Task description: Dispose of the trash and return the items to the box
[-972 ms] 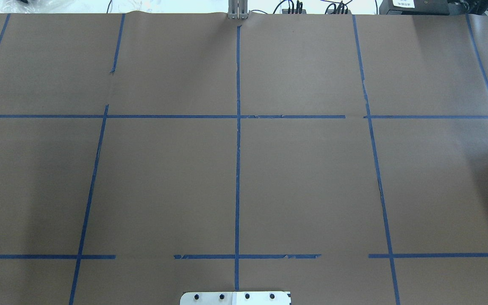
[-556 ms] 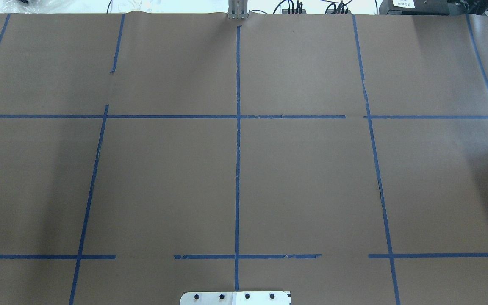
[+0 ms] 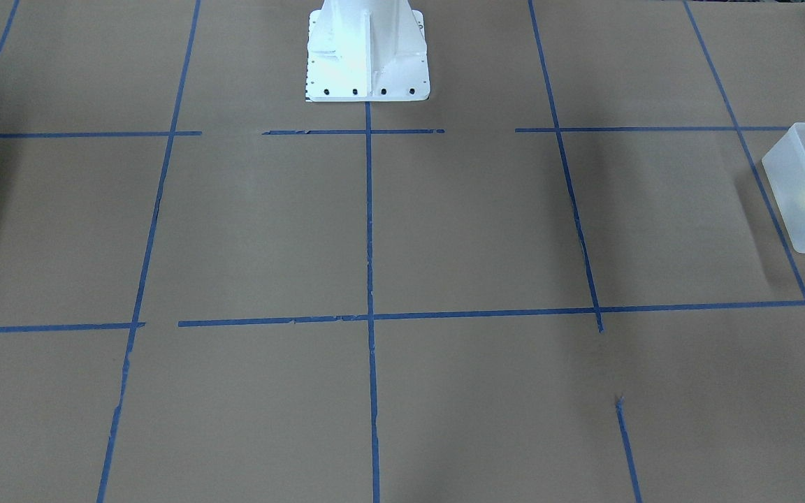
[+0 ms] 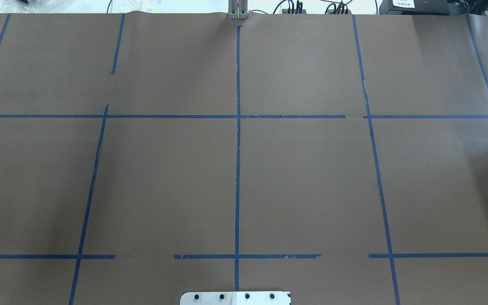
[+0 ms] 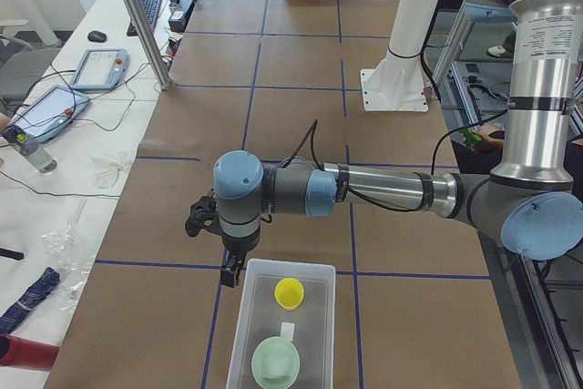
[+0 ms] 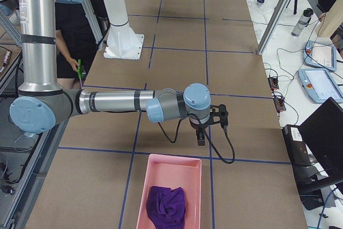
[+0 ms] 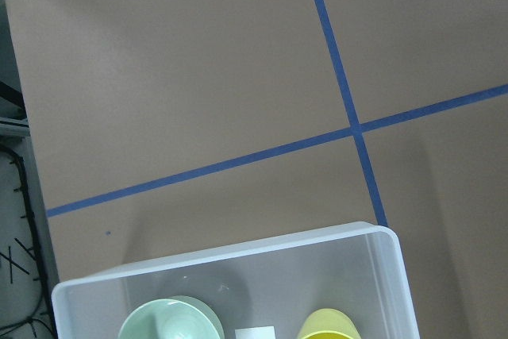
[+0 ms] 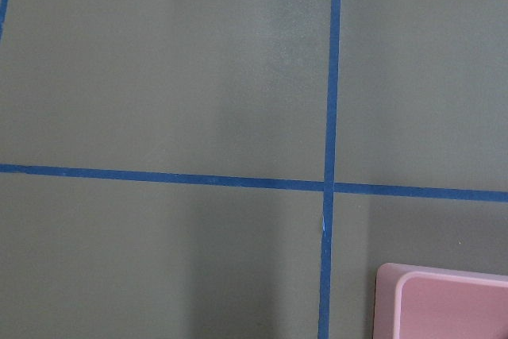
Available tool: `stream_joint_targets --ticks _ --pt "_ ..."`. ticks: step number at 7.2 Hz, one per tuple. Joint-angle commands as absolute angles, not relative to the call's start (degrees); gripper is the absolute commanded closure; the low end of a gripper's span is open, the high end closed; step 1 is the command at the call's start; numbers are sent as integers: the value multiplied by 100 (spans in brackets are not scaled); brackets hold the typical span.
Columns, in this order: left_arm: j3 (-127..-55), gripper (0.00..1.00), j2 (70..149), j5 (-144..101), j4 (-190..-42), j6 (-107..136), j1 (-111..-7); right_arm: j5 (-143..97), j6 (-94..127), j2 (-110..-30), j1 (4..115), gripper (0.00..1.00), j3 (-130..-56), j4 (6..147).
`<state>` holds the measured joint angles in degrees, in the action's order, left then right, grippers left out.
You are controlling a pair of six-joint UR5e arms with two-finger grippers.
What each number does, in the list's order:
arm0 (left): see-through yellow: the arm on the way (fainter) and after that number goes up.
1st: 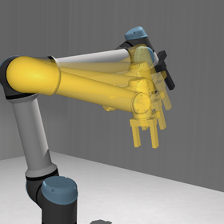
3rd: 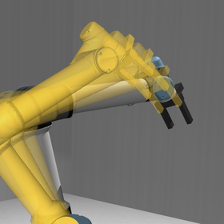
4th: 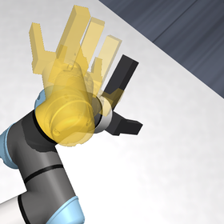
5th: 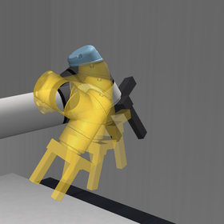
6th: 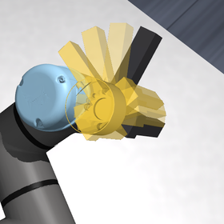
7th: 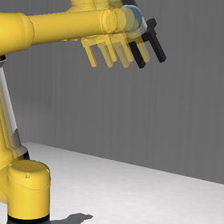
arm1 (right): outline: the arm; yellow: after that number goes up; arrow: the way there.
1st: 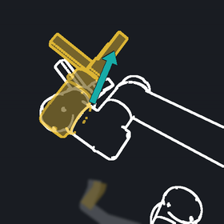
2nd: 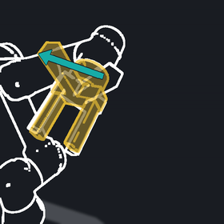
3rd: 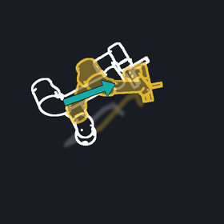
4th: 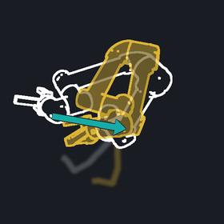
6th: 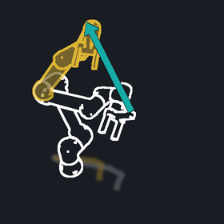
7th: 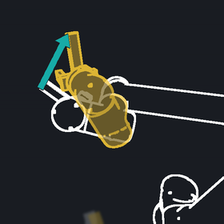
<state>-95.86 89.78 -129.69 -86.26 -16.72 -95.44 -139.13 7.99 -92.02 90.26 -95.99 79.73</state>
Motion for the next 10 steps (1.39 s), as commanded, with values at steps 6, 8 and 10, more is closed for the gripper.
stream_joint_targets --ticks 6,8,10 --pt "-9659 0 9026 -13342 -8587 -817 -8912 -14343 826 -9290 9044 0 -9421 8033" --pt "-9668 0 9026 -13333 -8587 -817 -8912 -14370 861 -9316 9053 0 -9404 8051" --pt "-9642 0 9044 -13324 -8587 -809 -8912 -14361 914 -9351 9053 0 -9396 8042"
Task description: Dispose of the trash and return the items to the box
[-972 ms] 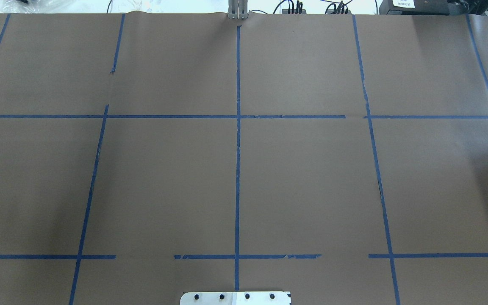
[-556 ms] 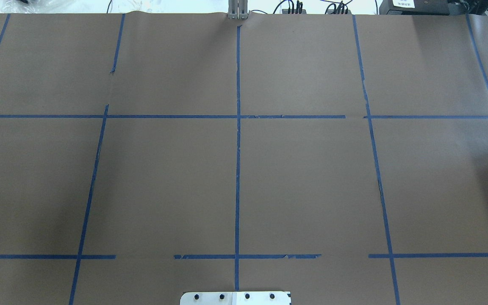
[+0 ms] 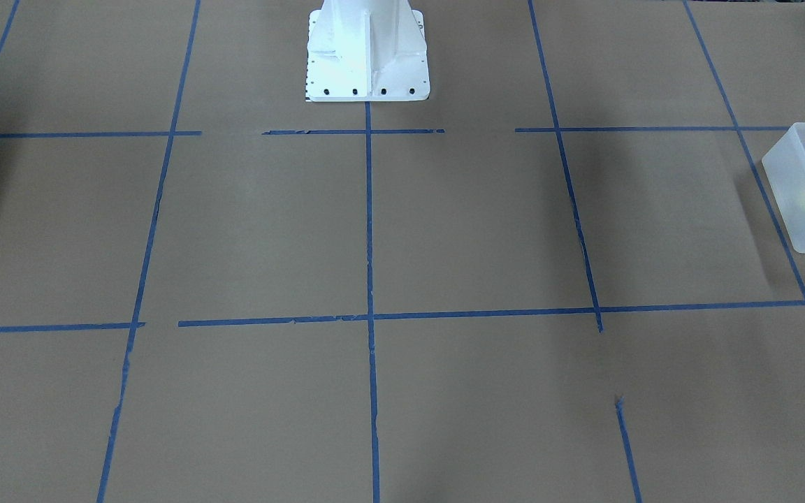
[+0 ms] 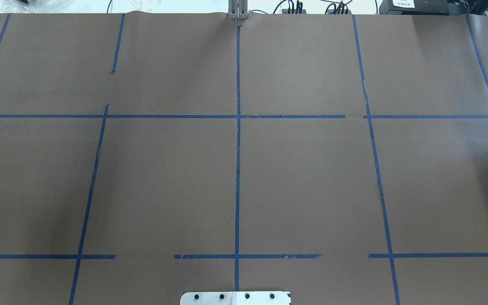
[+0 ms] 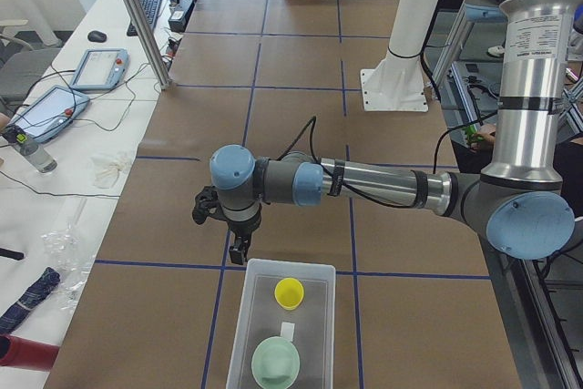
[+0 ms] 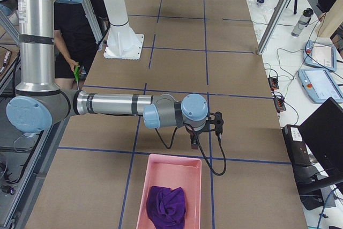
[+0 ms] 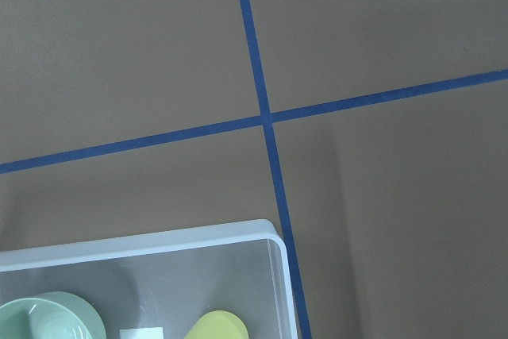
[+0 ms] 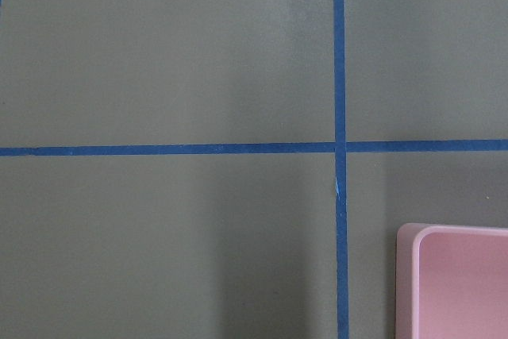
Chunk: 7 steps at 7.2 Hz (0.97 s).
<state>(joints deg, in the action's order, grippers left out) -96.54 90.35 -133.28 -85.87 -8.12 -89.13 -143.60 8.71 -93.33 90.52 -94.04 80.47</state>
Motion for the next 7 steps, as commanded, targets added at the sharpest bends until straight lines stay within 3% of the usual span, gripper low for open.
stream_joint_targets --ticks 1,7 --pt "-9642 0 9044 -13324 -8587 -791 -8912 -14353 1123 -9343 9053 0 -9387 8042" --pt "-9361 0 8956 -13359 -8587 -800 -8921 -14300 1257 -9343 9053 0 -9360 8033"
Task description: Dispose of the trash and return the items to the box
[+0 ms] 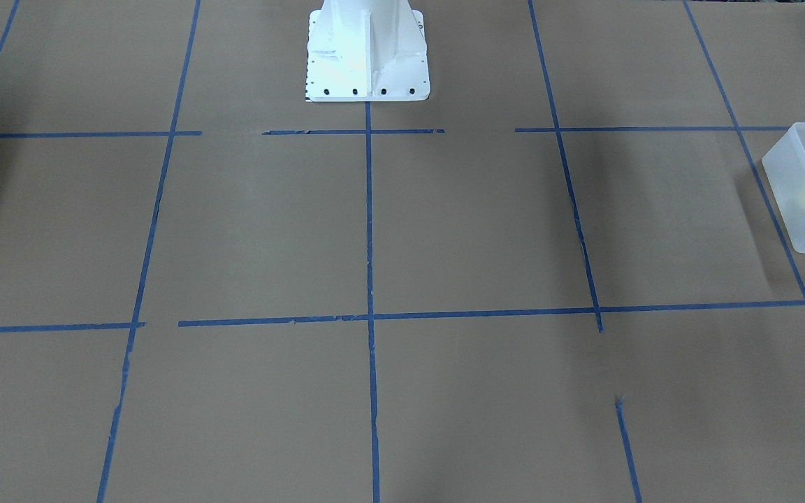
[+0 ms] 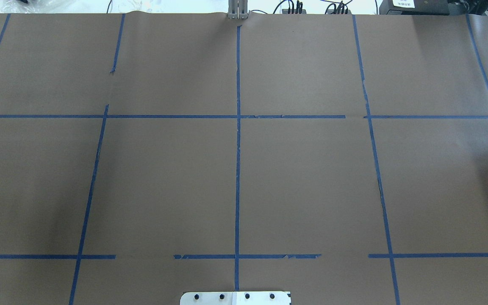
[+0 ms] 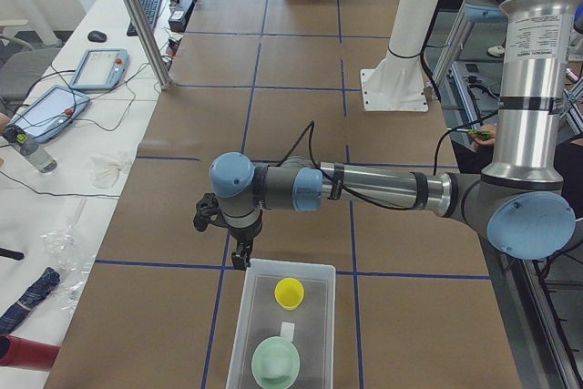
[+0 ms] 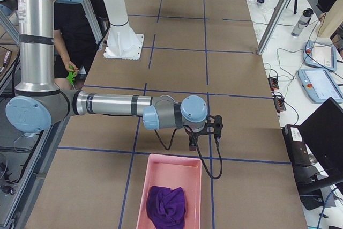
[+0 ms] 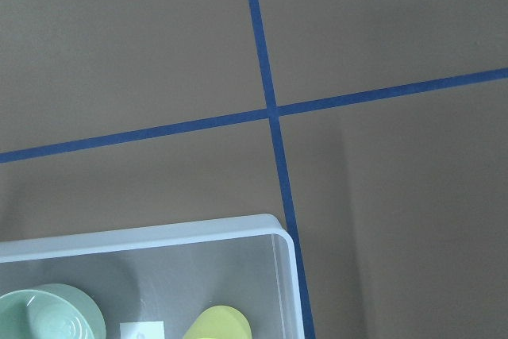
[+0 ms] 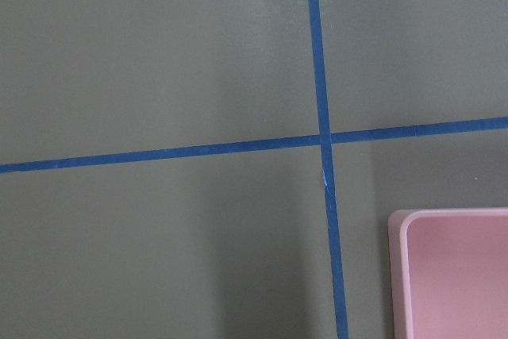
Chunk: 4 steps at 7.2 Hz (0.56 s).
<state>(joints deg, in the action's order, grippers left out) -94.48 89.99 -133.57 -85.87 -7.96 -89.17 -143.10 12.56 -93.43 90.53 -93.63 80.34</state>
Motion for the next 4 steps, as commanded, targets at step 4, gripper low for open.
stream_joint_targets --ticks 4 --pt "-9369 0 8938 -13342 -8587 -774 -8982 -14274 1248 -9352 9053 0 -9343 8024"
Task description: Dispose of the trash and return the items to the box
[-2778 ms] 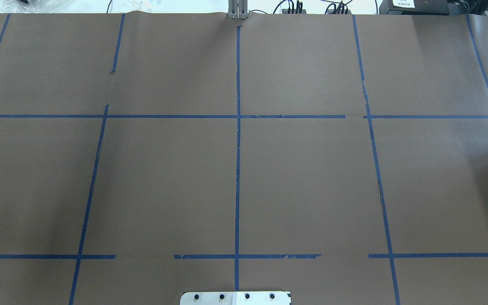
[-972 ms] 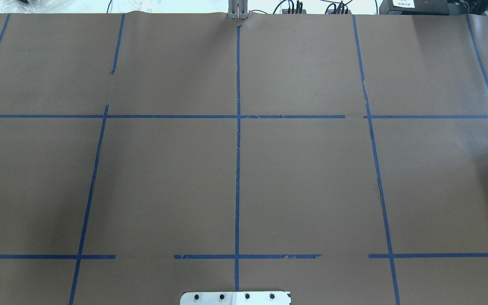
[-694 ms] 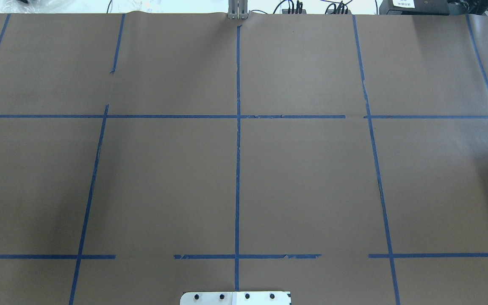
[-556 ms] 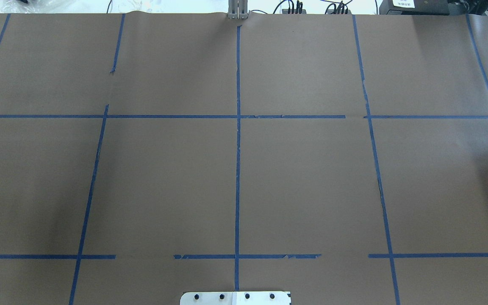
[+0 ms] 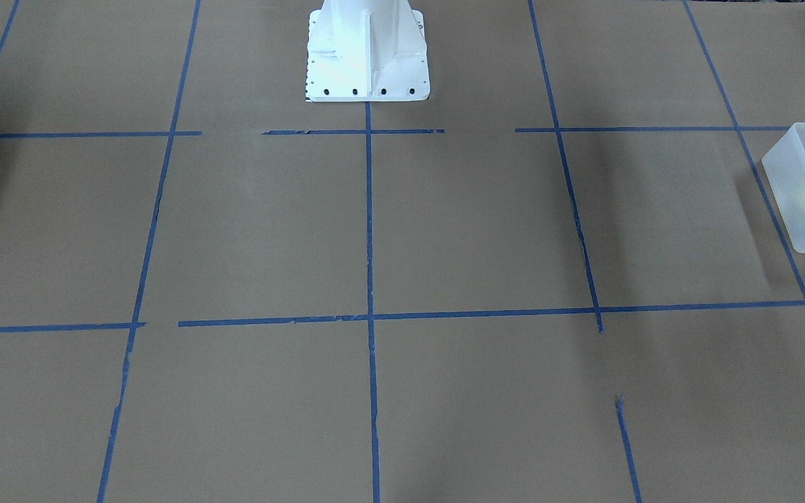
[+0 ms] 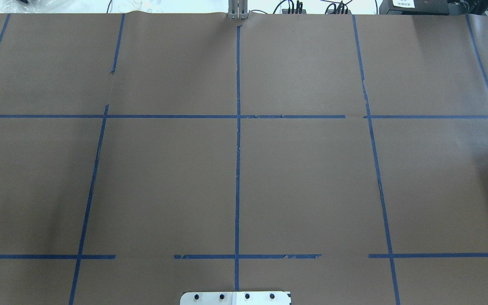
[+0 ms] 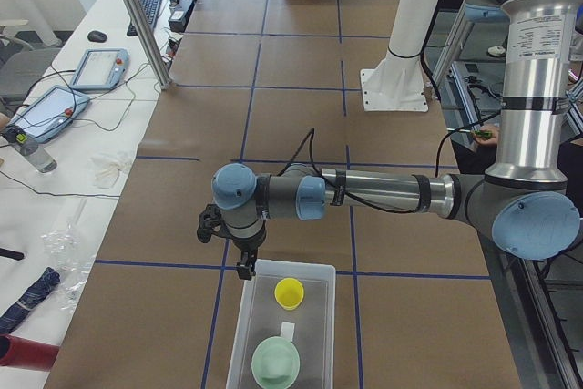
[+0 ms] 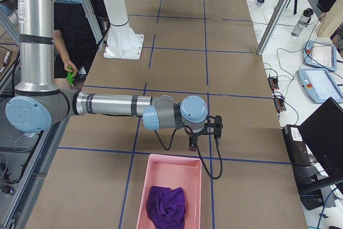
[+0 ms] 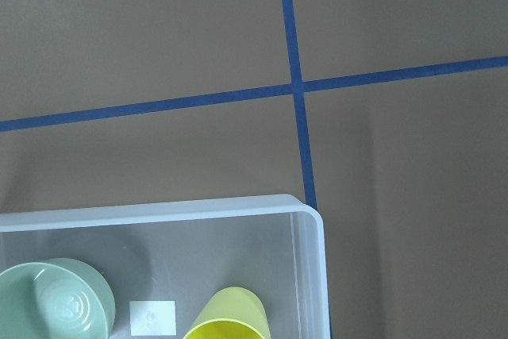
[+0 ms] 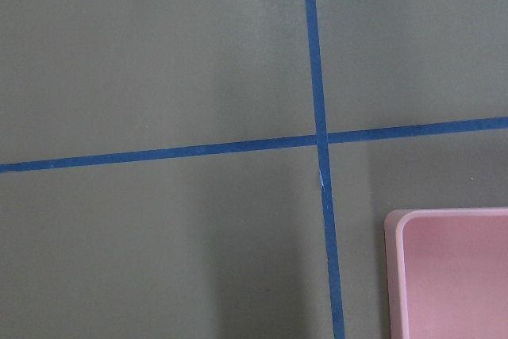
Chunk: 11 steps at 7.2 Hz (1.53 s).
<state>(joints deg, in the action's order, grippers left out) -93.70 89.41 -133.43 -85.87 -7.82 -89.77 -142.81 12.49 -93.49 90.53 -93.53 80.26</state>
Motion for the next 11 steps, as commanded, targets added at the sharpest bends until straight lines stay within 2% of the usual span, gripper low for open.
stream_joint_targets --ticks 1,11 --pt "-9369 0 8930 -13342 -8587 -773 -8991 -14239 1248 -9352 9053 0 -9343 8024" --pt "-9351 0 8982 -13359 -8587 -285 -9132 -13703 1160 -9334 9053 0 -9334 7972"
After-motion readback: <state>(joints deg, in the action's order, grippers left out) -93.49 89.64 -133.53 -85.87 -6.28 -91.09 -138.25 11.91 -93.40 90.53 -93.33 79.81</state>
